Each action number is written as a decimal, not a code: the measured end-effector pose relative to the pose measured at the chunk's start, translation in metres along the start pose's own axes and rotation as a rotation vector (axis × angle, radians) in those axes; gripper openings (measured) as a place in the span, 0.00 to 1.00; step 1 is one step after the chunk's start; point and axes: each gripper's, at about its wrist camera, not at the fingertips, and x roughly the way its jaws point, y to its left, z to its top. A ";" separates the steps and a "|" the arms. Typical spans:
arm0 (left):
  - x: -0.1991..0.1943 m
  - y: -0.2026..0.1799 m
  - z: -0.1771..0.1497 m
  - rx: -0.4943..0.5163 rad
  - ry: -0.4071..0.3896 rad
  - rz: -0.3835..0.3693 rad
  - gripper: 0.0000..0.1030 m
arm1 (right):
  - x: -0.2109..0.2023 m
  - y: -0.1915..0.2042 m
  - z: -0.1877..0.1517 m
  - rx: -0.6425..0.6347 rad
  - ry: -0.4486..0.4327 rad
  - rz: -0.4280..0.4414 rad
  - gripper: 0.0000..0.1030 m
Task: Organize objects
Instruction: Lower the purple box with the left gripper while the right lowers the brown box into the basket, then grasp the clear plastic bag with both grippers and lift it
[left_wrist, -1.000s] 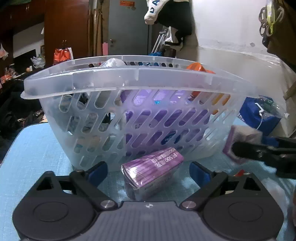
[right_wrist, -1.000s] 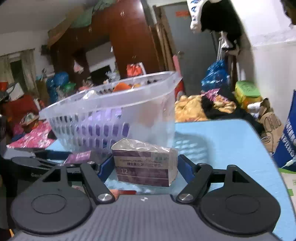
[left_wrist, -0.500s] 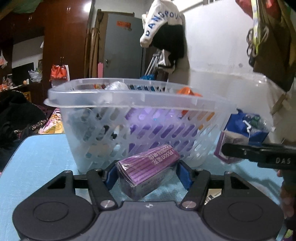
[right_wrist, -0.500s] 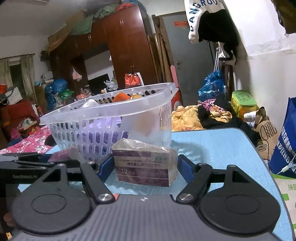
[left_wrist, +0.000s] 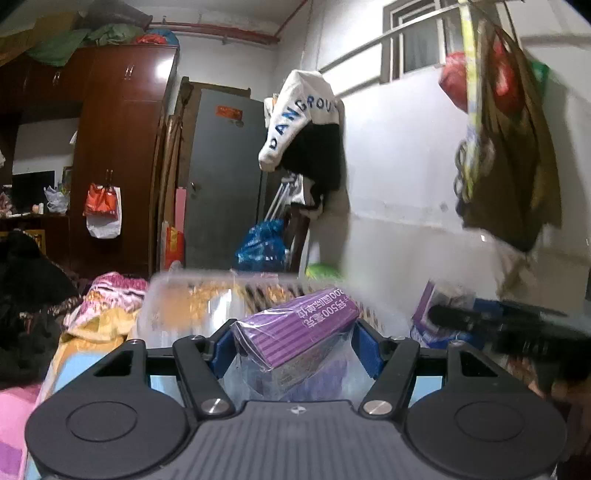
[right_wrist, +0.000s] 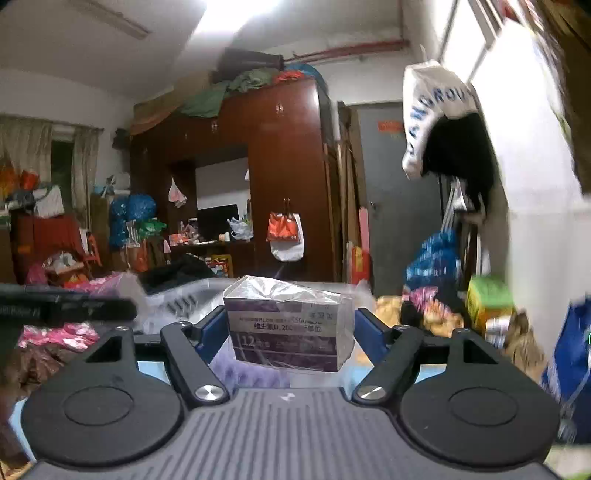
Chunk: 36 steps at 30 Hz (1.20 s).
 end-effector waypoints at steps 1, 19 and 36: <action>0.009 0.002 0.012 -0.004 0.005 0.003 0.67 | 0.011 0.003 0.010 -0.021 0.004 -0.009 0.74; 0.109 0.051 0.027 -0.114 0.196 0.041 0.75 | 0.141 -0.011 0.027 0.019 0.255 -0.108 0.78; -0.016 0.051 -0.059 -0.050 0.062 0.031 0.95 | -0.009 -0.049 -0.048 0.253 0.235 0.005 1.00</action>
